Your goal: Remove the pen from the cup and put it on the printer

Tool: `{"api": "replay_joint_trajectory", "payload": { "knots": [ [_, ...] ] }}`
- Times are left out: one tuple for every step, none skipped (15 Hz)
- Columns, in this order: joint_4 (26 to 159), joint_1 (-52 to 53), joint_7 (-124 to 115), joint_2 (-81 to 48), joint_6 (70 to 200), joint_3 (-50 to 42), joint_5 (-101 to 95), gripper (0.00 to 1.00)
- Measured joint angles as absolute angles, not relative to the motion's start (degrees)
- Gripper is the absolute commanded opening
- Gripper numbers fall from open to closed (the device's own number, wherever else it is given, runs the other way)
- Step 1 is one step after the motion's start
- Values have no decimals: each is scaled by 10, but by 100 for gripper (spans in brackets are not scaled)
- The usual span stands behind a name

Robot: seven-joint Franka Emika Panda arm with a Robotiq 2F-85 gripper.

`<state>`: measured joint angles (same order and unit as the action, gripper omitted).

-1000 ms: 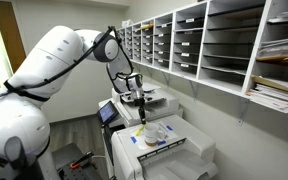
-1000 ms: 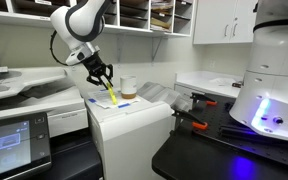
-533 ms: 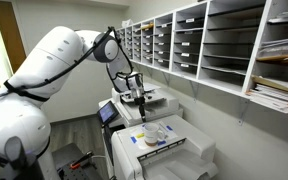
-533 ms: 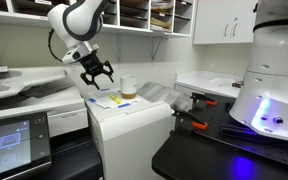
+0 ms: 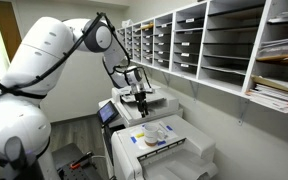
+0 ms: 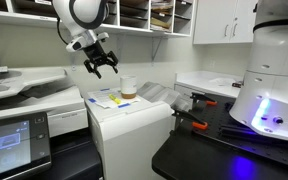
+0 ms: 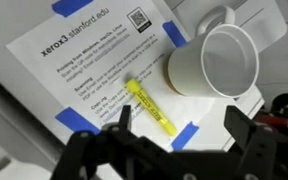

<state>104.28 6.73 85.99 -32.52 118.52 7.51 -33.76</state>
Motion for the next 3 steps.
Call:
{"api": "replay_joint_trajectory", "payload": {
  "knots": [
    [1056,67,845,-312,1185,74,-339,100],
    [1068,67,828,-299,1185,74,-343,100],
    [1080,68,813,-287,1185,74,-349,100]
  ]
}}
